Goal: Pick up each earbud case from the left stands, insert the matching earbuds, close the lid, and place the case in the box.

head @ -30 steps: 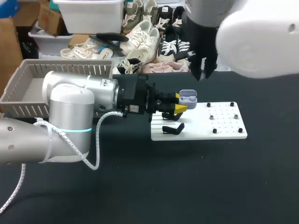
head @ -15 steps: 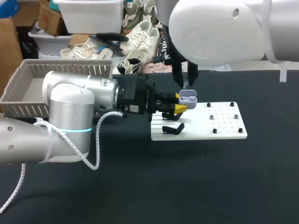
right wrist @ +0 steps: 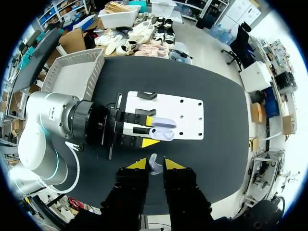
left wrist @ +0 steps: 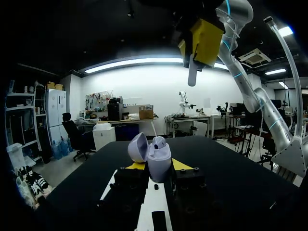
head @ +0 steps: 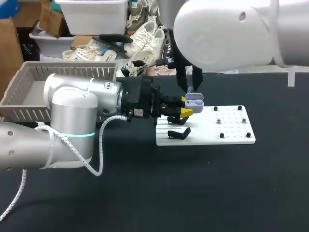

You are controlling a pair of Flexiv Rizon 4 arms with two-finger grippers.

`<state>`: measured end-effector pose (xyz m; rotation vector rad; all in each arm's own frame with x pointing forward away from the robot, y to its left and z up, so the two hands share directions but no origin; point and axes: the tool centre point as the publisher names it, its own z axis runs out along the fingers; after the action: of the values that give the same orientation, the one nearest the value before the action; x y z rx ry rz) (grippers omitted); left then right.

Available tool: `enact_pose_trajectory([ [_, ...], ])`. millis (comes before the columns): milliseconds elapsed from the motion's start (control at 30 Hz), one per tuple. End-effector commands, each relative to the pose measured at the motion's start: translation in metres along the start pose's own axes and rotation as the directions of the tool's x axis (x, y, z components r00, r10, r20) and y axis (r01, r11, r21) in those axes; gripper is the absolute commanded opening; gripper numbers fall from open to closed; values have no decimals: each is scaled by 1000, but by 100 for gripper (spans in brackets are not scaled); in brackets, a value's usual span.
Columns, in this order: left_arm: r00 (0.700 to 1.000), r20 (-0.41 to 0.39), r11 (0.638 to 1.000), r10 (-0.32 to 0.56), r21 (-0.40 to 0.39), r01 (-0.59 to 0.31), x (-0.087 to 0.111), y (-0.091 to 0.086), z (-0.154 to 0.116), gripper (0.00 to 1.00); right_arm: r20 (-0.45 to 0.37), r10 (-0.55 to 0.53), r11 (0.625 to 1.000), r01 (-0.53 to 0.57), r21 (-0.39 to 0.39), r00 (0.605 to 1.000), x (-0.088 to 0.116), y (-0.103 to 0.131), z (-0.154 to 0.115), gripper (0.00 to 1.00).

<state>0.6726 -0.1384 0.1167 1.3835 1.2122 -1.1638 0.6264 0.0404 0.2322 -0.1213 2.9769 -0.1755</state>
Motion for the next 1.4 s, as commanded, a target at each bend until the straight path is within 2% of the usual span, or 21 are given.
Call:
enact_pose_trajectory([
  [33,1000,1,1000,1,-2,-1,0,0,0,0,7,4,1000,-4,0,1000,3,-1,0,0],
  [367,1000,1,1000,1,-2,-1,0,0,0,0,-32,-11,999,10,-32,999,-3,8,12,0],
  [700,1000,1,1000,1,-2,-1,0,0,0,0,-49,-21,999,20,-32,999,-8,15,21,0],
  [1400,1000,1,1000,1,-2,-1,0,0,0,0,-26,-31,995,29,-92,999,-8,-4,39,0],
])
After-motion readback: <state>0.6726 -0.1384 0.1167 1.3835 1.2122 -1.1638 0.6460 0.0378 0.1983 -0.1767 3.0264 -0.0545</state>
